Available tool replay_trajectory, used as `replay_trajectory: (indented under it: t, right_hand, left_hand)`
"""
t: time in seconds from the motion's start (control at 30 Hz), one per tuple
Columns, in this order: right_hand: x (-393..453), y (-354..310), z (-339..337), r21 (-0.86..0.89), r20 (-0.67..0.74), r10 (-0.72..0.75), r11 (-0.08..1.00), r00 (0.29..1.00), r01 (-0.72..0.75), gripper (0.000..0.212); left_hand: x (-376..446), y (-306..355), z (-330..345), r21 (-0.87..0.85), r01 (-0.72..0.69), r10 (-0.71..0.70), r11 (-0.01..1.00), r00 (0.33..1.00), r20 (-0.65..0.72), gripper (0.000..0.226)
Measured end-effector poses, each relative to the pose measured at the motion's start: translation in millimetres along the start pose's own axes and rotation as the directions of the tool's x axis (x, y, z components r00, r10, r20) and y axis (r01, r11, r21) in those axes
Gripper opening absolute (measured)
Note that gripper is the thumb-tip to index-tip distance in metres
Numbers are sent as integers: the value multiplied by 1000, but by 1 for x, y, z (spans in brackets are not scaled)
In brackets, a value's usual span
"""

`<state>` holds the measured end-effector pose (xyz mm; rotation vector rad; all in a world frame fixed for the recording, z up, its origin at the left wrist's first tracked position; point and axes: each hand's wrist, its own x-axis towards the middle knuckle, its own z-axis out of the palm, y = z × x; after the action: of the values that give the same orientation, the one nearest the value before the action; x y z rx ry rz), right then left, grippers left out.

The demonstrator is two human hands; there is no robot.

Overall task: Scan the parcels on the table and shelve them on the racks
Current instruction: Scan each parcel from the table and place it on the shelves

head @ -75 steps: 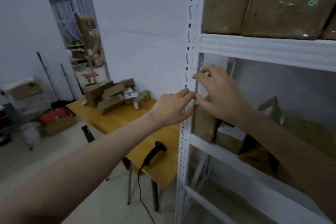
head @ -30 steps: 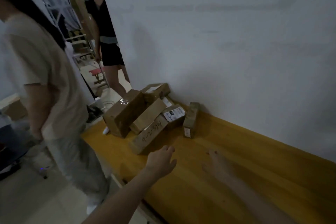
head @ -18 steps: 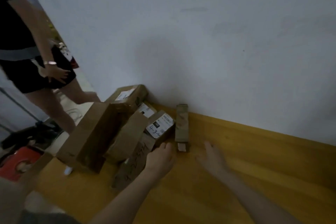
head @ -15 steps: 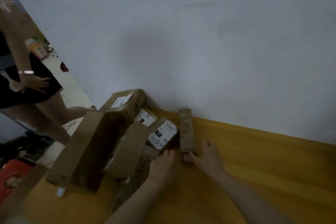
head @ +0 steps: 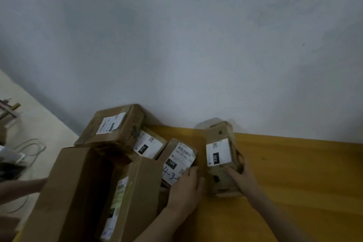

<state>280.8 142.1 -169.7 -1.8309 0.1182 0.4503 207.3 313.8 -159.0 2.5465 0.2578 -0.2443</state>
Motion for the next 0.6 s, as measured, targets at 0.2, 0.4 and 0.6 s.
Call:
replay_trajectory:
  t: [0.2, 0.4, 0.6]
  right_hand:
    - [-73, -18, -80, 426, 84, 159, 887, 984, -180, 67]
    - [-136, -22, -142, 530, 85, 171, 826, 982, -189, 87]
    - [-195, -11, -178, 821, 55, 90, 563, 994, -97, 78]
  left_hand:
    - [3, 51, -4, -278, -58, 76, 959, 996, 53, 52]
    - [-15, 122, -18, -550, -75, 186, 832, 971, 150, 69]
    - [-53, 177, -18, -659, 23, 274, 752, 898, 343, 65]
